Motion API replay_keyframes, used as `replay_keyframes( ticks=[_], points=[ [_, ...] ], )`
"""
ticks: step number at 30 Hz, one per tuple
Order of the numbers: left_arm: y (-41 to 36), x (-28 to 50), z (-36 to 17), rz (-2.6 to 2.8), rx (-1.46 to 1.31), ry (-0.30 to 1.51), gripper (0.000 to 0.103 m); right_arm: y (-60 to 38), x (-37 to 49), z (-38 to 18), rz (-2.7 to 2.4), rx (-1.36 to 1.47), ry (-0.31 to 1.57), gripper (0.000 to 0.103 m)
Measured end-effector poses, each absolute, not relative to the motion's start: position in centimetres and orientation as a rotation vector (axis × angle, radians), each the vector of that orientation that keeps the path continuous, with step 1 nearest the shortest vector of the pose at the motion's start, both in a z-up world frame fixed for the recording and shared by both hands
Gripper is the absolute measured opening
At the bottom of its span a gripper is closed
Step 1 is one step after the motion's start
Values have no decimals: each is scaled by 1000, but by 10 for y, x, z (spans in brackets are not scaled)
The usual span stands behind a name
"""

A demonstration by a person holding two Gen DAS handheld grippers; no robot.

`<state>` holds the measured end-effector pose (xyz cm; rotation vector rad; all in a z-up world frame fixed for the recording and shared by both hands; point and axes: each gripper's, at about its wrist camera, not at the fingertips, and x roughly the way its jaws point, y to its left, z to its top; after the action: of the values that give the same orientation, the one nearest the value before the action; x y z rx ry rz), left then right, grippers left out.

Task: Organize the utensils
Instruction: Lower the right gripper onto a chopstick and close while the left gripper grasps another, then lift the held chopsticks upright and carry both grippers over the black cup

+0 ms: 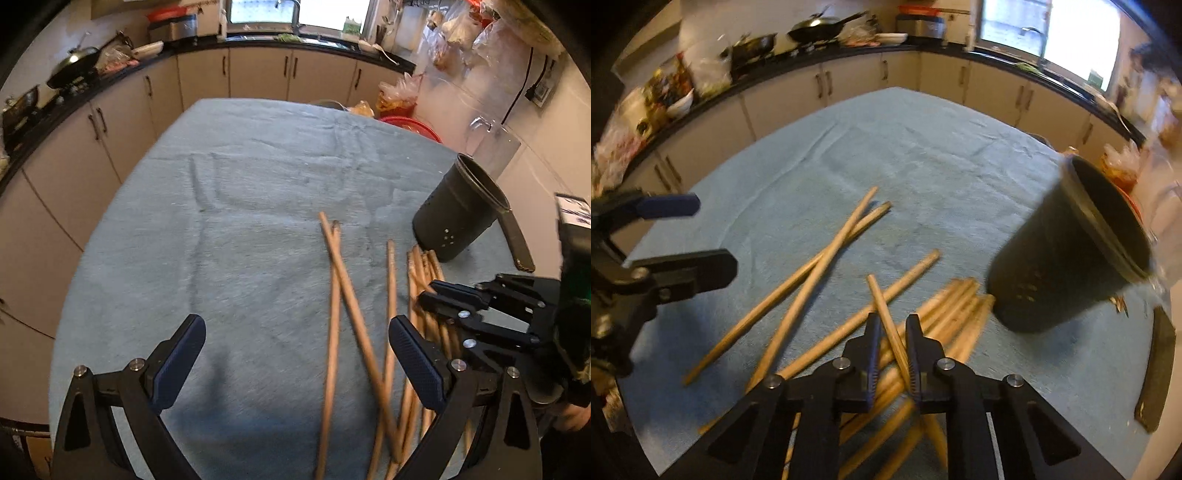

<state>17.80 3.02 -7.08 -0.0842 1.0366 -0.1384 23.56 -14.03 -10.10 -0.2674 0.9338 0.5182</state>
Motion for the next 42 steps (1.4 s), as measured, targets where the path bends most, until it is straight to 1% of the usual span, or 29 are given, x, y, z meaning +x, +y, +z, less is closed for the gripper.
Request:
replay_keyframes(
  ticks=[2,4,5,6,7,9,10,12,14,16,18,19,20,21,26,30,37,42],
  points=[
    [25,189,-71,-174,-89,1051,99,-155,235,-94,501,-209,922,9],
    [20,201,-73,-204,-98,1062,99,-171,230,-83,483,-143,897,8],
    [17,209,-75,-209,-105,1074,94,-178,227,-77,475,-122,878,8],
    [14,214,-77,-215,-109,1082,85,-184,225,-73,462,-105,860,7],
    [12,221,-79,-226,-114,1094,81,-191,222,-69,448,-82,847,7],
    [8,237,-86,-232,-133,1142,64,-204,220,-64,433,-31,830,7],
    [7,244,-89,-238,-149,1159,60,-211,219,-63,416,-11,823,7],
    [2,256,-94,-244,-150,1179,45,-220,216,-63,388,19,813,7],
    [-1,264,-98,-239,-146,1196,39,-231,213,-64,383,80,806,7],
    [-2,267,-102,-243,-157,1206,30,-237,208,-64,370,101,796,7],
    [-5,269,-104,-243,-156,1216,16,-242,205,-64,369,132,791,7],
    [-6,270,-106,-240,-157,1222,15,-244,205,-63,374,147,788,7],
    [-7,271,-108,-235,-159,1227,10,-245,203,-63,373,157,783,7],
    [-5,271,-108,-229,-163,1228,7,-245,201,-62,374,165,779,7],
    [1,271,-104,-218,-177,1199,7,-246,197,-62,380,198,761,7],
    [11,262,-87,-227,-200,1166,6,-252,190,-59,371,222,737,7],
    [22,213,-34,-261,-233,1029,6,-268,164,-35,342,251,660,7],
    [17,171,1,-271,-176,902,6,-265,139,-16,313,223,618,7]
  ],
)
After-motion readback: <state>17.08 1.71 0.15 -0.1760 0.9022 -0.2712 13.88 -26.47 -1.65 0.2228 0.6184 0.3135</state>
